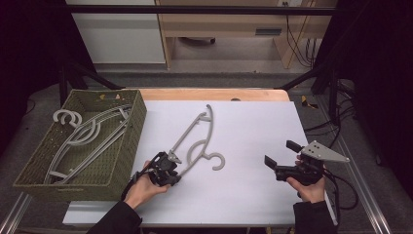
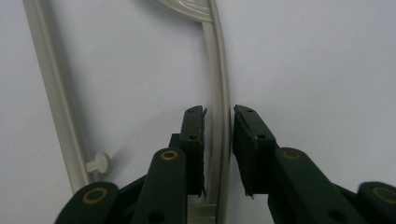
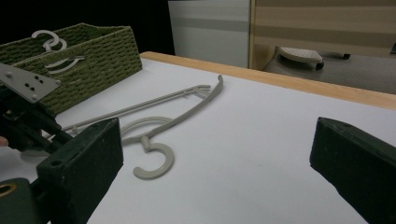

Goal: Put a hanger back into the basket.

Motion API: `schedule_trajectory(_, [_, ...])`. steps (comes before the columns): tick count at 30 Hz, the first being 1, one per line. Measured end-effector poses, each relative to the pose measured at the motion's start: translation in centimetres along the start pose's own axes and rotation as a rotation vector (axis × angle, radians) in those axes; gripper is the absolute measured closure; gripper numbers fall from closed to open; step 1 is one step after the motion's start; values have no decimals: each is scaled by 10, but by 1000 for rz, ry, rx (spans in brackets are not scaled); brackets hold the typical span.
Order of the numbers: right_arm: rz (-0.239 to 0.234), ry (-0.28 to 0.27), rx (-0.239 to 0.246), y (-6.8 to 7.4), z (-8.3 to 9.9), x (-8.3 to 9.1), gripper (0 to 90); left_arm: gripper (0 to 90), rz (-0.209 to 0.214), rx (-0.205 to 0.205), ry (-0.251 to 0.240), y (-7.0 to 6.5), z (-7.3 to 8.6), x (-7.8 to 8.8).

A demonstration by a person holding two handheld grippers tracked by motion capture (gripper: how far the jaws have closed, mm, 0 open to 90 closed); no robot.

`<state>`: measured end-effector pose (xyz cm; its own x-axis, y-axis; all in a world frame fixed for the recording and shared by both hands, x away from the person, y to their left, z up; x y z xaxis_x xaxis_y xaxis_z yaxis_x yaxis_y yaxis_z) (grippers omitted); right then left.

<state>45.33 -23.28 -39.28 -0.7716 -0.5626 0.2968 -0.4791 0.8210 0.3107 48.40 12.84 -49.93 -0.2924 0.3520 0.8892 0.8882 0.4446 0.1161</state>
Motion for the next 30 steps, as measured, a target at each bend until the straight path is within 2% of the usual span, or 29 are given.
schedule_trajectory(8, [-3,6,6,2,0,-2,29,762,-13,-10,14,-2,-2,0])
schedule_trajectory(10, [1,10,5,2,1,-2,28,815,-18,-24,18,-3,-3,0])
schedule_trajectory(17, [-6,13,1,1,1,-2,28,822,-40,-42,-5,-5,-2,1])
schedule_trajectory(22, [-4,8,2,0,1,-1,29,822,-25,-40,-81,-7,-4,15])
schedule_trajectory(24, [-4,8,2,0,1,-1,29,823,-32,-46,-115,-10,-6,22])
schedule_trajectory(30, [-4,9,2,0,1,-1,28,823,-26,-69,-178,-15,-10,45])
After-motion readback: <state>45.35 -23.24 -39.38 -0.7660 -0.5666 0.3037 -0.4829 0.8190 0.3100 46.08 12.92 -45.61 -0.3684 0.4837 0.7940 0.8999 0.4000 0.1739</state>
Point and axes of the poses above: each handheld gripper's, and its own axes: x roughly backward along the jaws, z roughly out of its underside, y roughly to its left, the point moved 5 cm from there along -x, roughly forward along the jaws, and after that the axes turned 13 degrees about -x, right-handed, at the moved point
